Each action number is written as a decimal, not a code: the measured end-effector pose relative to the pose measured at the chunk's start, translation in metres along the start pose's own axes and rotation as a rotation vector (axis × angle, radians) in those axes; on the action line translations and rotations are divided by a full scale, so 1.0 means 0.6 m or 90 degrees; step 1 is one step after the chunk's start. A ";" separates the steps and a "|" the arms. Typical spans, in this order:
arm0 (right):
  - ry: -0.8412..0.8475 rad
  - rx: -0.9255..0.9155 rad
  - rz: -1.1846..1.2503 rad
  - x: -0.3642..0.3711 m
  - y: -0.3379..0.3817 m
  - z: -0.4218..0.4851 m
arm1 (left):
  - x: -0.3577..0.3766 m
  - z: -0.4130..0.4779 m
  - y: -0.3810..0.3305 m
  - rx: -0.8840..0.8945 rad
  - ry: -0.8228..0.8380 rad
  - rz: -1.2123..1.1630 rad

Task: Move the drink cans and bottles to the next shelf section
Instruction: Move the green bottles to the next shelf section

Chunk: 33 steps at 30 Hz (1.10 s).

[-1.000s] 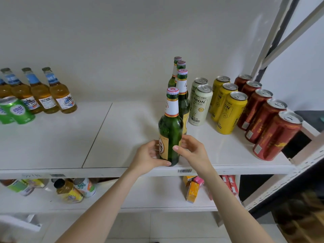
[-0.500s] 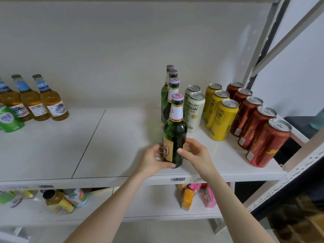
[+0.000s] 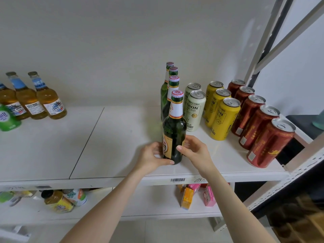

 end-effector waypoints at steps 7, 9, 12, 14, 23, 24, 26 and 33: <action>-0.011 0.017 -0.030 -0.003 0.000 0.000 | 0.001 -0.009 -0.003 -0.004 -0.003 0.002; -0.022 0.018 -0.064 -0.007 0.004 -0.001 | 0.003 -0.015 -0.006 -0.009 0.003 0.000; -0.047 0.015 -0.137 -0.013 0.013 -0.005 | 0.002 -0.024 -0.010 -0.015 -0.001 0.009; -0.067 0.008 -0.188 -0.015 0.021 -0.013 | -0.003 -0.032 -0.009 -0.013 -0.019 0.015; -0.025 -0.073 -0.700 -0.002 0.060 -0.093 | -0.053 -0.113 0.009 0.102 -0.162 0.297; -0.010 -0.063 -0.743 0.002 0.062 -0.104 | -0.058 -0.125 0.014 0.100 -0.160 0.322; 0.016 -0.045 -0.820 0.010 0.065 -0.123 | -0.072 -0.149 0.023 0.103 -0.162 0.377; 0.028 0.022 -0.867 0.068 0.082 -0.171 | -0.137 -0.209 0.052 0.119 -0.166 0.600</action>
Point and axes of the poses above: each hand's wrist, its own z-axis towards the middle knuckle, its own x-axis out of the palm, y = z × x, the point moved 4 cm from there along z, towards the middle knuckle, and after that the axes turned 6 degrees about -x, right-handed, at the moved point
